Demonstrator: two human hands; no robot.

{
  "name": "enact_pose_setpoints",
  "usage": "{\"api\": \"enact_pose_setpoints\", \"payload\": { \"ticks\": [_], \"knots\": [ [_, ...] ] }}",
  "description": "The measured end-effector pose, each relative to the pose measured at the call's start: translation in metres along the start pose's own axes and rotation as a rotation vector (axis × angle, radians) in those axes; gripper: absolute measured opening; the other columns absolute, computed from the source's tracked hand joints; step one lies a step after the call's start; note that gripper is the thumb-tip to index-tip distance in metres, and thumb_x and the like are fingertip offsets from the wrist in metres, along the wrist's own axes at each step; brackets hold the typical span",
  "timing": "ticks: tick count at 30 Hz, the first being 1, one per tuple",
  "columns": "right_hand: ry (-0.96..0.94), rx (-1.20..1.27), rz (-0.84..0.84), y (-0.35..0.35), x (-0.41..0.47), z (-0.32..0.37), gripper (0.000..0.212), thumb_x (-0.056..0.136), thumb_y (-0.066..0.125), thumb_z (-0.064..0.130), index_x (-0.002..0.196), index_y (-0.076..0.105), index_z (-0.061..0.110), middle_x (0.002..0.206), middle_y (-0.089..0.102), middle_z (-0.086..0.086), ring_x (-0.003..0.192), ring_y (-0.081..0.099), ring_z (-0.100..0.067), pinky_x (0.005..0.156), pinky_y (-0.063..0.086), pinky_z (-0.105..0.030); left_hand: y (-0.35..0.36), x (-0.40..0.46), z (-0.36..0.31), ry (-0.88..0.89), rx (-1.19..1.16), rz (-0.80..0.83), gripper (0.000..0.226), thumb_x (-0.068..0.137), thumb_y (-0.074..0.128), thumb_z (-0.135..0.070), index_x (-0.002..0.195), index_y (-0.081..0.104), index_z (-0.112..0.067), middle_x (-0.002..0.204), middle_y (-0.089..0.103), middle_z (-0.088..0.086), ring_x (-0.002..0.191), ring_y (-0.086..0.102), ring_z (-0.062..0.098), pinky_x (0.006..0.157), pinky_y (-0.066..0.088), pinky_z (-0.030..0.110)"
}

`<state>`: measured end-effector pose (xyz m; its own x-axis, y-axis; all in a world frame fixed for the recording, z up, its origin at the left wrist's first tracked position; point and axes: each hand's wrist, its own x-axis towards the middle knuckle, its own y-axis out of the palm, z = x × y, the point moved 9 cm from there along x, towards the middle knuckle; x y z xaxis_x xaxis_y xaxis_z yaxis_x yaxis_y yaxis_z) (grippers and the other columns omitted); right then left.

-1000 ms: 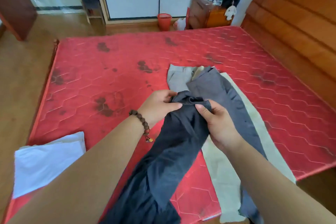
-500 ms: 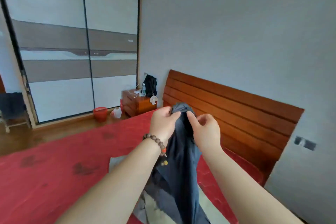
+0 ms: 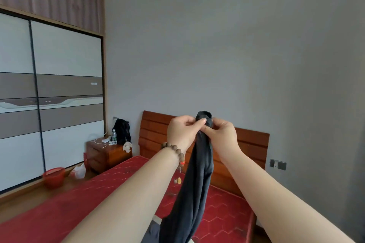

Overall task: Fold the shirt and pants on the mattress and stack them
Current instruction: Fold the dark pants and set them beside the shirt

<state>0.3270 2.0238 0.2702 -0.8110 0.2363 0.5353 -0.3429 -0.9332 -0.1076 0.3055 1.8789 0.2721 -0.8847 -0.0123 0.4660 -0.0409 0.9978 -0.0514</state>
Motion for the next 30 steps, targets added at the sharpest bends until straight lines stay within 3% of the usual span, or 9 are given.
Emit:
{"api": "enact_pose_setpoints", "payload": {
  "ticks": [2,5,8,10,16,20,25,28,30],
  "knots": [
    [-0.026,-0.073,0.021,-0.003,-0.001,0.003,0.015,0.080,0.077,0.023,0.071,0.071,0.012,0.068,0.071,-0.003,0.061,0.062,-0.007,0.058,0.048,-0.023,0.002,0.002,0.009,-0.070,-0.078,-0.019,0.018,0.079,0.075,-0.024,0.067,0.072,-0.010,0.073,0.072,0.013,0.078,0.071,0.028,0.077,0.059,0.046],
    [0.068,-0.004,0.054,-0.016,-0.003,-0.010,0.013,0.085,0.072,0.017,0.081,0.074,0.005,0.083,0.074,-0.015,0.075,0.067,-0.018,0.071,0.055,-0.038,0.000,0.011,0.027,-0.206,-0.239,-0.024,0.028,0.085,0.069,-0.016,0.079,0.064,0.010,0.084,0.067,0.026,0.079,0.066,0.033,0.084,0.054,0.057],
    [0.088,-0.011,0.036,-0.040,0.001,-0.014,0.015,0.090,0.064,0.013,0.086,0.072,0.001,0.088,0.072,-0.017,0.079,0.064,-0.021,0.077,0.054,-0.043,-0.011,0.022,0.035,-0.245,-0.212,-0.016,0.020,0.091,0.062,-0.020,0.083,0.060,-0.002,0.084,0.053,0.014,0.080,0.051,0.026,0.083,0.051,0.049],
    [0.038,-0.179,0.033,-0.056,0.006,-0.007,0.015,0.094,0.059,0.013,0.084,0.069,0.008,0.079,0.068,-0.010,0.069,0.059,-0.017,0.069,0.048,-0.032,-0.015,0.027,0.035,-0.247,-0.182,0.041,0.019,0.096,0.055,-0.021,0.084,0.058,-0.007,0.088,0.051,0.012,0.083,0.051,0.024,0.088,0.050,0.049],
    [-0.157,-0.648,-0.004,-0.086,0.017,0.019,0.014,0.099,0.046,0.013,0.093,0.057,0.006,0.085,0.060,-0.006,0.079,0.050,-0.023,0.062,0.027,-0.025,-0.034,0.037,0.021,-0.104,0.073,0.098,0.017,0.101,0.041,-0.021,0.091,0.055,-0.018,0.097,0.063,0.010,0.086,0.062,0.023,0.080,0.058,0.049],
    [-0.116,-0.658,-0.041,-0.100,0.023,0.022,0.019,0.100,0.042,0.013,0.103,0.056,0.001,0.093,0.059,-0.008,0.086,0.050,-0.025,0.069,0.031,-0.027,-0.048,0.041,0.014,-0.040,0.186,0.082,0.017,0.101,0.041,-0.022,0.097,0.056,-0.015,0.099,0.063,0.014,0.085,0.056,0.023,0.084,0.051,0.044],
    [0.025,-0.403,-0.167,-0.131,0.026,0.013,0.027,0.098,0.036,0.007,0.103,0.059,0.019,0.094,0.055,-0.008,0.070,0.046,-0.018,0.057,0.036,-0.027,-0.067,0.042,-0.008,0.132,0.418,0.085,0.017,0.096,0.054,-0.028,0.080,0.057,-0.023,0.073,0.058,0.003,0.066,0.048,0.017,0.060,0.037,0.026],
    [0.082,-0.515,-0.040,-0.136,0.027,0.010,0.027,0.099,0.047,0.016,0.122,0.059,0.023,0.095,0.061,-0.017,0.071,0.050,-0.019,0.064,0.039,-0.027,-0.075,0.040,-0.019,0.254,0.564,0.183,0.018,0.091,0.062,-0.023,0.075,0.056,-0.025,0.076,0.066,0.015,0.065,0.053,0.021,0.066,0.040,0.032],
    [0.054,-0.781,0.060,-0.141,0.029,0.016,0.021,0.095,0.056,0.016,0.112,0.068,0.013,0.098,0.068,-0.014,0.076,0.052,-0.020,0.066,0.035,-0.026,-0.087,0.041,-0.026,0.326,0.640,0.194,0.021,0.087,0.067,-0.019,0.073,0.055,-0.027,0.077,0.068,0.009,0.070,0.059,0.022,0.071,0.044,0.035]
  ]
}}
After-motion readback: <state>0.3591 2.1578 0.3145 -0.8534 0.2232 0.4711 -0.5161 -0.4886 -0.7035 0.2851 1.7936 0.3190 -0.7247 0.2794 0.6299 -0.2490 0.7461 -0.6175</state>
